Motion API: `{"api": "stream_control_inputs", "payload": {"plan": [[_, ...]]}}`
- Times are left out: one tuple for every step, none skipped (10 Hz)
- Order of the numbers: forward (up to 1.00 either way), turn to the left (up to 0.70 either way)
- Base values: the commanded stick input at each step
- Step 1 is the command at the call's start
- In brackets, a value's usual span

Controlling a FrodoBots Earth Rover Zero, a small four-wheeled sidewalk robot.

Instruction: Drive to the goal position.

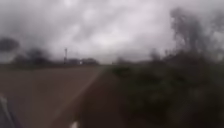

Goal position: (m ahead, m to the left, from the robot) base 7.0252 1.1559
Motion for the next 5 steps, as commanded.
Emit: {"api": "stream_control_inputs", "payload": {"plan": [[0.70,0.00],[0.70,0.00],[0.70,0.00],[0.70,0.00],[0.70,0.00]]}}
